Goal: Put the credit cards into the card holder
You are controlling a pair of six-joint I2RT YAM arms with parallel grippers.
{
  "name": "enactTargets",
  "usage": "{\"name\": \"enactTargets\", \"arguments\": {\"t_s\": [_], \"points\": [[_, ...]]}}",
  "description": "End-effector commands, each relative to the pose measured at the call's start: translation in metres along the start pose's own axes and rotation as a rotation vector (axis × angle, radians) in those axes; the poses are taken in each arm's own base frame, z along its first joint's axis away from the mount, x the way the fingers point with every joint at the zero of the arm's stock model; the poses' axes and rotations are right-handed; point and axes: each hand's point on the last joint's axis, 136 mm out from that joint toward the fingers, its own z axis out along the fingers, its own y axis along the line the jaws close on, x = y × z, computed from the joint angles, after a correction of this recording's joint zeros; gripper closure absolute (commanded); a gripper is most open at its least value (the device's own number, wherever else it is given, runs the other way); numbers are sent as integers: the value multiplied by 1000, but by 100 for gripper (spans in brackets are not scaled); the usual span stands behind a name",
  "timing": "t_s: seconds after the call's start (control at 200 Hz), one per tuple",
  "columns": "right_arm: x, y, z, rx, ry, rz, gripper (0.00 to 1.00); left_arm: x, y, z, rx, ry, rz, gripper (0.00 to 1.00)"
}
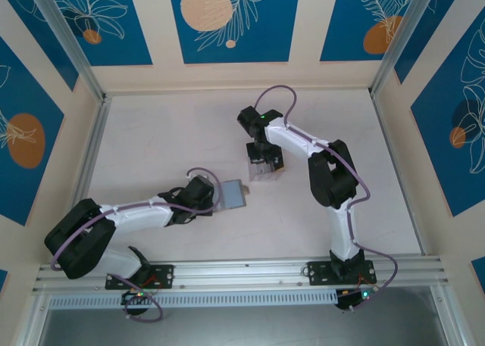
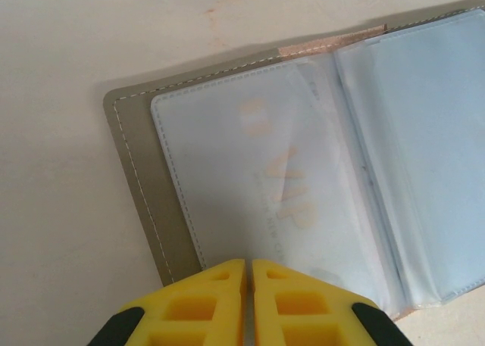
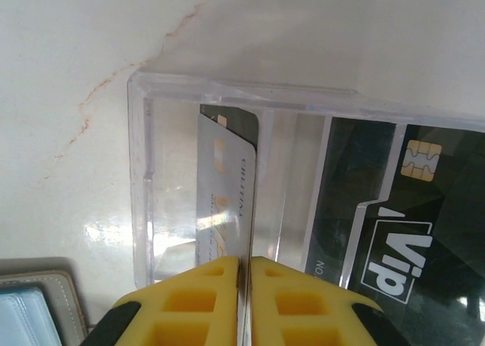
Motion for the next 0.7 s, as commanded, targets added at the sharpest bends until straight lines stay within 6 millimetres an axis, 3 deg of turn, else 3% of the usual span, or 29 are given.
{"name": "enactTargets", "arguments": {"t_s": [0.0, 0.375, 0.695], "points": [[5, -6, -13, -26, 2, 5, 91, 31, 24, 3, -76, 106, 0, 90], [9, 14, -18, -177, 21, 0, 92, 32, 25, 3, -78, 108, -3, 91], [12, 23, -12, -306, 76, 30, 83, 33, 26, 3, -81, 110, -1, 91]]}}
